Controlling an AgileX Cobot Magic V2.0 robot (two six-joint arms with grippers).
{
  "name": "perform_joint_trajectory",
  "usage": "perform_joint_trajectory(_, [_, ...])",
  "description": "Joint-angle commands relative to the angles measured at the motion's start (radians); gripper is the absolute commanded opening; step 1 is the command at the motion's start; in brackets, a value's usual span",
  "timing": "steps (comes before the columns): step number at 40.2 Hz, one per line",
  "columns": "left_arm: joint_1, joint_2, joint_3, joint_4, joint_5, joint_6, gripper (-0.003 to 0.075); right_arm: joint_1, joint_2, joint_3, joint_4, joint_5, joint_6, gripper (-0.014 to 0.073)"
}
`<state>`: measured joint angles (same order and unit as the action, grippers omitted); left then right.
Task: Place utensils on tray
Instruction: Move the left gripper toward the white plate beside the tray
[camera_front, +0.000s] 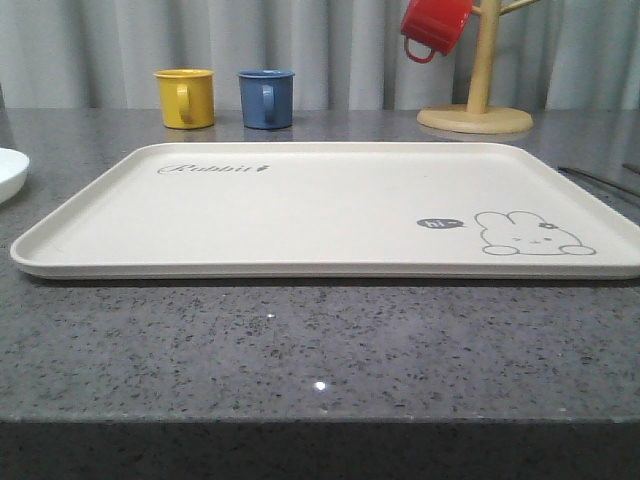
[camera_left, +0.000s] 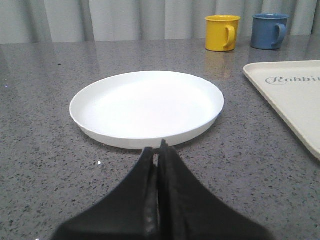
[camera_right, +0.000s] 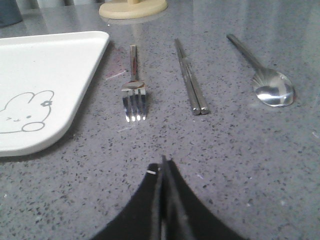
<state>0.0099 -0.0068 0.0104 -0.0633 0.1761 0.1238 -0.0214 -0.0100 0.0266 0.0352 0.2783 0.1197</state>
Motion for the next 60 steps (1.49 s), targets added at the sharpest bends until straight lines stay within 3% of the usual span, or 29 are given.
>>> perform_joint_trajectory(1, [0.003,-0.021,-0.004,-0.008,-0.085,-0.008,-0.0018,0.002,-0.017,-0.001,0.001,-0.073,-0.009,-0.0040])
perform_joint_trajectory(51, [0.003,-0.021,-0.004,-0.008,-0.103,-0.008,-0.0018,0.002,-0.017,-0.001,-0.014,-0.131,-0.009,-0.0040])
perform_joint_trajectory(54, [0.003,-0.021,-0.004,-0.013,-0.155,-0.008,-0.0018,0.002,-0.017,-0.001,-0.014,-0.159,-0.009,-0.0040])
perform_joint_trajectory(60, [0.003,-0.021,-0.040,-0.019,-0.395,-0.008,-0.0019,0.002,-0.017,-0.021,-0.011,-0.266,-0.009,-0.0040])
